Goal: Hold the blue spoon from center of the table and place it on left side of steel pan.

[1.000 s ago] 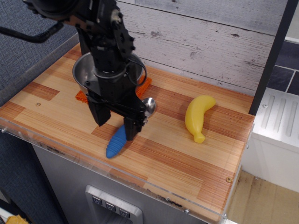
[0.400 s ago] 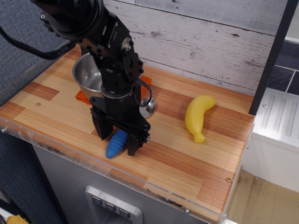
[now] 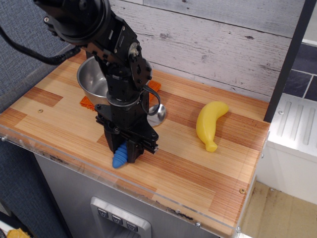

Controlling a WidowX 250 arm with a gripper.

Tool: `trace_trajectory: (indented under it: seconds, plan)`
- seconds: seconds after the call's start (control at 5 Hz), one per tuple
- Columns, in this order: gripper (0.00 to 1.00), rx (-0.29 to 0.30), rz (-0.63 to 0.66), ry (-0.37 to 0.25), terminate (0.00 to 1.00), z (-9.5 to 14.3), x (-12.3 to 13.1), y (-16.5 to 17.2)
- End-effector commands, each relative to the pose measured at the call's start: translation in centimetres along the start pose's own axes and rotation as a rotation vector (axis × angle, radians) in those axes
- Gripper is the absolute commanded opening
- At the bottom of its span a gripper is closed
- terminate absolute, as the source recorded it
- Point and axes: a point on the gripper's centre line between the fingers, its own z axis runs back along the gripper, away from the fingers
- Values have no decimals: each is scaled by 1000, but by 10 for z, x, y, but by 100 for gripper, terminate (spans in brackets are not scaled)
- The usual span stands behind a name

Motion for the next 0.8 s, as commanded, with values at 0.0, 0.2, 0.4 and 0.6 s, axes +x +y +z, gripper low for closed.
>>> trace_trajectory:
  seconds: [0.0,0.2,0.4,0.6]
  plan:
    - [0,-80,-182,-98,0,45,22,-23]
    - [0,-101,-252,-254,0,98,28,-22]
    - [0,-60,-235,-304,0,135,18,18]
    - [0,-9,-179,-203,0,124,4,63]
